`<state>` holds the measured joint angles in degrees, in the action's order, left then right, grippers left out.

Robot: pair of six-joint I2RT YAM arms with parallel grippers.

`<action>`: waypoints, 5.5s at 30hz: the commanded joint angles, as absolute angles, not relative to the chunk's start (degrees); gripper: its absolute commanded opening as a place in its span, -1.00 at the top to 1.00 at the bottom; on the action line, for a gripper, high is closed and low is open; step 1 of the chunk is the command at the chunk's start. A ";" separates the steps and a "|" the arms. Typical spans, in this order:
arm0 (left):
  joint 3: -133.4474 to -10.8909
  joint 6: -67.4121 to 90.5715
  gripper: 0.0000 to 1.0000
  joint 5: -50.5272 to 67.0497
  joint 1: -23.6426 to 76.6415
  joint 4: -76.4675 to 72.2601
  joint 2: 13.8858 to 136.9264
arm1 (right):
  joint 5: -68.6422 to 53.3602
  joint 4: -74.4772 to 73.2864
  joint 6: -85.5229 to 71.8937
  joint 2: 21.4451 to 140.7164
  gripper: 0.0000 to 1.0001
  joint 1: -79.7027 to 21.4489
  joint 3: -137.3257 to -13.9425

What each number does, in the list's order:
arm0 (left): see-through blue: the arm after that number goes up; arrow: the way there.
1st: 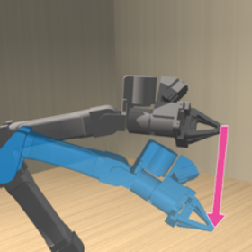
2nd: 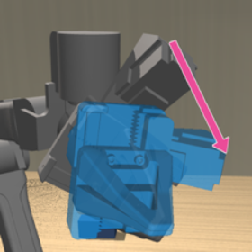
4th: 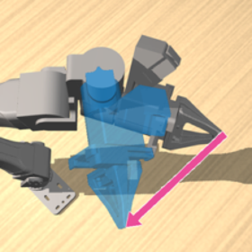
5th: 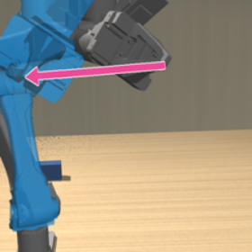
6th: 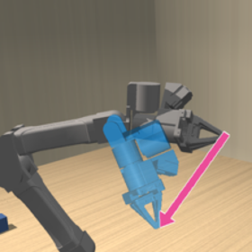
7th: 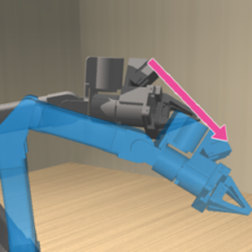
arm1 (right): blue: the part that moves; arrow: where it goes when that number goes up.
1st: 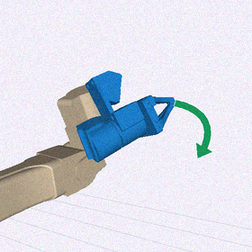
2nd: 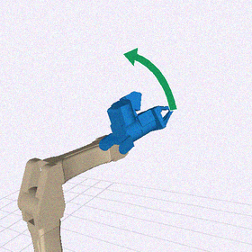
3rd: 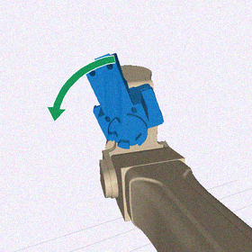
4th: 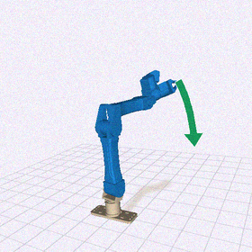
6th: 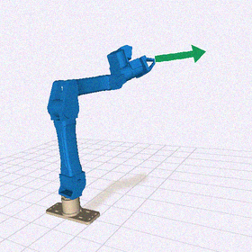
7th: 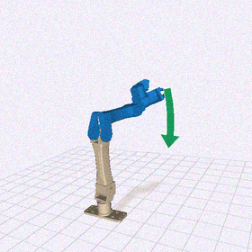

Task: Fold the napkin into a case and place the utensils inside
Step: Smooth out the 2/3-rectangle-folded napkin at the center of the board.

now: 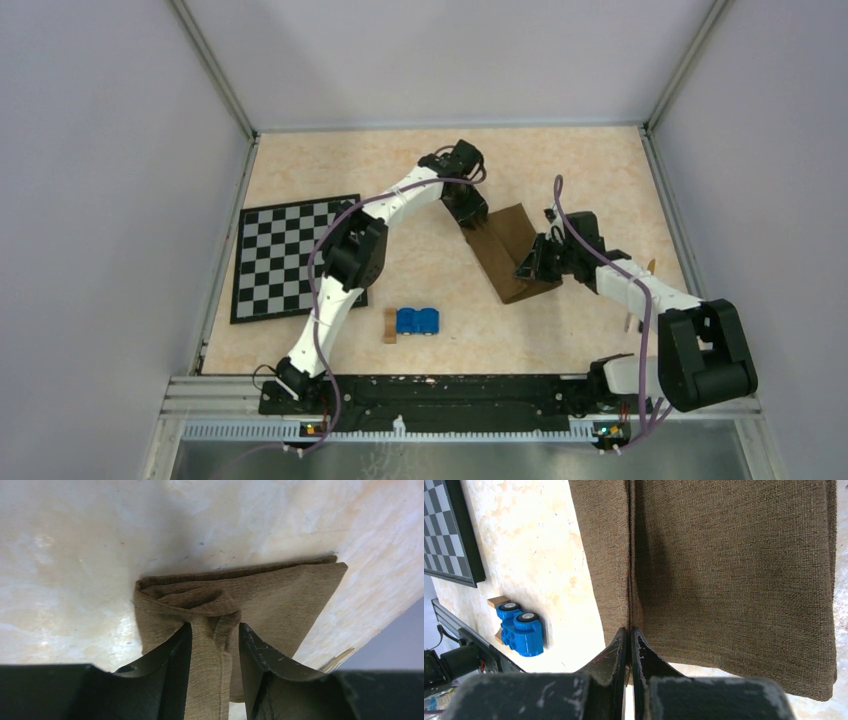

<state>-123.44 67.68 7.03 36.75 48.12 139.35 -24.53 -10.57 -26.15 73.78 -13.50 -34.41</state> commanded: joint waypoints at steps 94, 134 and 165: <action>-119.64 55.46 1.00 24.03 40.75 15.33 143.12 | -21.74 3.29 -33.60 101.79 1.00 -2.44 -51.62; -119.27 58.67 0.86 22.73 40.09 10.14 147.92 | -29.56 -4.99 -26.23 90.20 0.88 -10.81 -40.75; -108.67 43.79 0.99 33.05 35.29 3.83 145.96 | -35.39 -1.37 -27.29 89.61 0.74 -11.16 -44.56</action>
